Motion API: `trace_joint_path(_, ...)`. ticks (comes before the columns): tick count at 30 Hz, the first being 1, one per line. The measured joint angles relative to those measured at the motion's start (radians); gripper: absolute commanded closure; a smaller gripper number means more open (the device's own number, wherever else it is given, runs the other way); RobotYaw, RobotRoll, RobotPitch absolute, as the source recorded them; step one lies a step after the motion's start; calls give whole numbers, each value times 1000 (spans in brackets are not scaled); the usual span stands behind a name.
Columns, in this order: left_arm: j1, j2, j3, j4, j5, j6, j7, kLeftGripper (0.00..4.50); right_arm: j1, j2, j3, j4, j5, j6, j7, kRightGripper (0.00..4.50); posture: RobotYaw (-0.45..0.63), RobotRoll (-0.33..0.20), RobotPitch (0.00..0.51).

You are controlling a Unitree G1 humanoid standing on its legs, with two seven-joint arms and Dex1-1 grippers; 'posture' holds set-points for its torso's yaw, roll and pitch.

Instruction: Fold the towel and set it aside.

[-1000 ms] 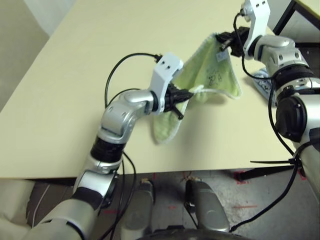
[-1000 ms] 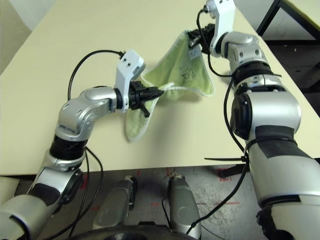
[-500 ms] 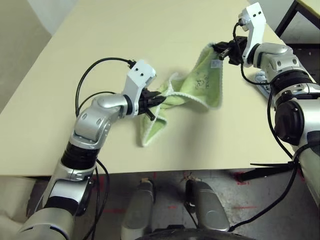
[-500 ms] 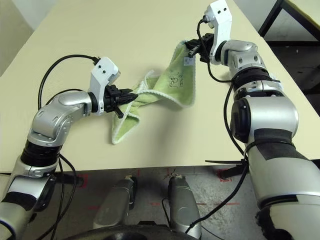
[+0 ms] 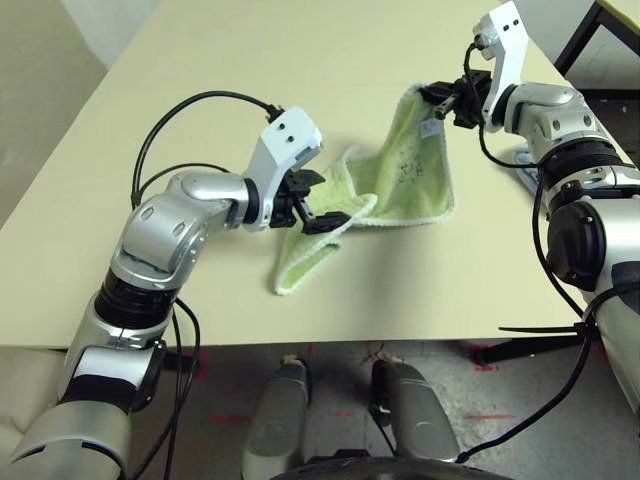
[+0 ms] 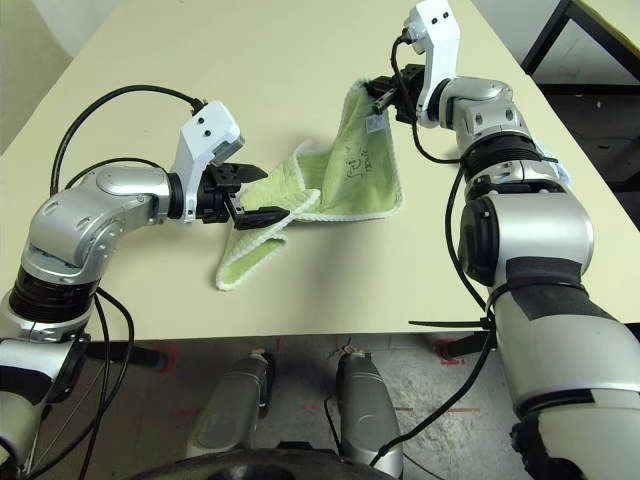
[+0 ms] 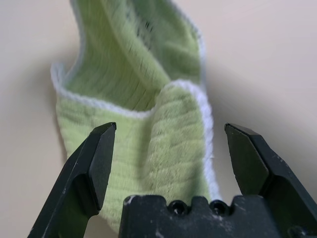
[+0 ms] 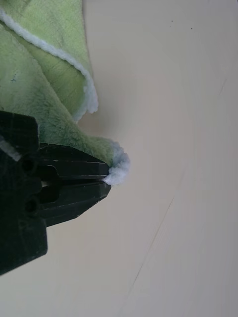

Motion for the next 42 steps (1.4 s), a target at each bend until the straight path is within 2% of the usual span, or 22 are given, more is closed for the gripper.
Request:
trace_joint_path(6,-10,-68,-123,-11,23,0,47,62,0,1,4,0,0,0,-1,4500,206,0,123)
trace_joint_path(12,-63,-123,-282,48,141,-60,116,62,0,5,5,-1,1,0,-2,4500,206,0,123)
trace_joint_path(22,-110,-167,-305,179,254,-133,157,62,0,11,14,-1,7,0,-2,4500,192,0,127)
trace_joint_path(25,-110,-166,-306,184,263,-133,154,929,0,12,14,-1,10,0,-3,4500,192,0,128)
trace_joint_path(32,-110,-141,-330,184,293,-129,134,3820,0,12,15,-1,12,0,-7,4500,189,0,132)
trace_joint_path(34,-110,-128,-341,184,295,-127,125,4469,0,12,15,-1,12,0,-8,4500,189,0,132)
trace_joint_path(42,-96,-73,-308,183,292,-119,100,4469,0,5,14,-1,16,0,-12,4500,187,0,135)
